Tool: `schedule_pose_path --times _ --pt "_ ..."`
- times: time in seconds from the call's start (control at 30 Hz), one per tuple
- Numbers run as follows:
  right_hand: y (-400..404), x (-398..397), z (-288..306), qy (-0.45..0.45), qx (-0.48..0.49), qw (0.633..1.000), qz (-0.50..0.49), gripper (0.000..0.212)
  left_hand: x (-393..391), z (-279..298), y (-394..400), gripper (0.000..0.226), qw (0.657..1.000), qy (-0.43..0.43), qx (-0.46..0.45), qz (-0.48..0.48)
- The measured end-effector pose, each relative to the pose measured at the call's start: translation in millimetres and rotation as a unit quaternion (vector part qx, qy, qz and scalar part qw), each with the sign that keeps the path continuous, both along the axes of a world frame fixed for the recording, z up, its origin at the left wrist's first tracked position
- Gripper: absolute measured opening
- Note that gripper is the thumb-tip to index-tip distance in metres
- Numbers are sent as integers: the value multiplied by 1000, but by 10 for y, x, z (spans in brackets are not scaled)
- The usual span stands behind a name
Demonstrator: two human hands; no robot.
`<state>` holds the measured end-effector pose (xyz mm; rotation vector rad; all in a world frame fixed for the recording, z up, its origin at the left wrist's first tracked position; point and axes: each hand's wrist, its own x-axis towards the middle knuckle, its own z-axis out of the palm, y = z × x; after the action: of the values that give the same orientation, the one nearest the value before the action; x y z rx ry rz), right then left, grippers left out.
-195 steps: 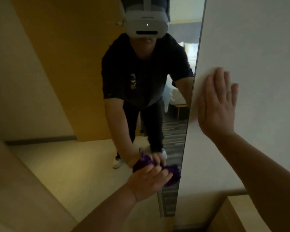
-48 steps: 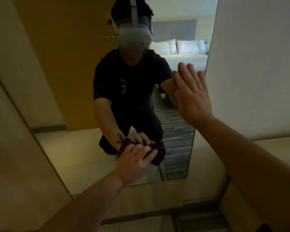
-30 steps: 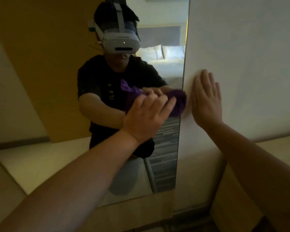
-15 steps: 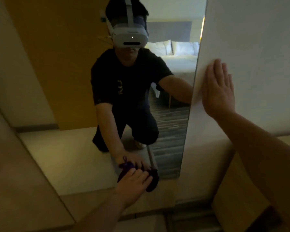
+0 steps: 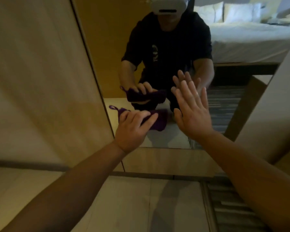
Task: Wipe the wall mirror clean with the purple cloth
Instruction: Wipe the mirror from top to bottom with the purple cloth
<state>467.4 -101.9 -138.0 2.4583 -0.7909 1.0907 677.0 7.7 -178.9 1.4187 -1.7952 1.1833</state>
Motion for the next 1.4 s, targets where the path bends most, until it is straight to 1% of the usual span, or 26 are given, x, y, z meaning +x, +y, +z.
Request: schedule_pose_path --times 0.1,0.17,0.2,0.23,0.3,0.33,0.4,0.5,0.57,0.63,0.7,0.8,0.83,0.87,0.9,0.93,0.97,1.0,1.07,1.13,1.17,1.23,1.3,1.37,1.4 --pt "-192 225 -36 28 -42 998 25 50 290 292 18 33 999 -5 -45 22" --pt "-375 325 10 42 -71 995 55 61 464 471 11 34 997 -15 -62 30" --pt "-412 352 7 50 -73 995 49 65 534 547 -1 34 997 -19 -70 30" --pt "-363 356 1 61 -63 996 17 63 595 607 -22 34 996 -23 -78 27" --pt "-229 352 -40 46 -54 997 -24 56 678 682 -74 33 995 -29 -90 16" --pt "-149 338 -52 35 -55 997 -36 56 704 698 -104 33 995 -32 -95 9" --pt "-105 330 -77 56 -40 995 -74 59 741 688 -175 31 994 -40 -104 0" --pt "-182 359 -103 76 -24 992 -102 63 790 546 -287 28 993 -61 -100 -8" --pt "-260 382 -179 72 -47 990 -110 60 826 370 -380 28 993 -68 -93 -6" --pt "-351 415 -233 46 -79 991 -94 58 856 162 -473 29 992 -71 -102 1" --pt "-460 467 -295 6 -133 988 -81 59 861 -7 -567 30 988 -71 -134 11" --pt "-569 540 -347 -45 -186 979 -68 62 830 -293 -622 31 985 -68 -160 -12" --pt "-589 557 -360 -55 -199 976 -61 63 841 -442 -581 29 986 -75 -148 -20" --pt "-602 572 -375 -63 -206 975 -53 64 854 -653 -537 26 991 -85 -105 -24" --pt "-608 582 -383 -71 -208 975 -44 63 855 -886 -473 23 995 -86 -41 -19" --pt "-617 585 -395 -77 -209 974 -37 62 871 -1159 -400 25 994 -101 25 -20" --pt "-628 581 -412 -80 -212 973 -34 61 875 -1441 -330 29 990 -112 64 -47" --pt "-649 570 -425 -82 -221 971 -35 60 896 -1720 -279 34 986 -125 90 -65" --pt "-671 559 -432 -87 -226 970 -39 59 929 -2121 -187 41 982 -116 135 -55" --pt "-660 549 -423 -84 -217 972 -36 59 884 -2343 -128 43 974 -99 199 -49" --pt "-653 547 -416 -81 -214 973 -35 59 843 -2389 -92 45 969 -86 229 -43" --pt "-627 542 -384 -70 -208 975 -45 61 715 -2347 -15 49 964 -54 260 -34" --pt "-586 525 -343 -55 -186 980 -49 62 507 -2088 9 47 971 -20 231 -54" --pt "-518 476 -301 -38 -159 986 -38 62 272 -1645 -31 39 981 -4 171 -93" --pt "-476 438 -271 -31 -148 988 -26 61 172 -1386 -82 35 986 -5 126 -109"
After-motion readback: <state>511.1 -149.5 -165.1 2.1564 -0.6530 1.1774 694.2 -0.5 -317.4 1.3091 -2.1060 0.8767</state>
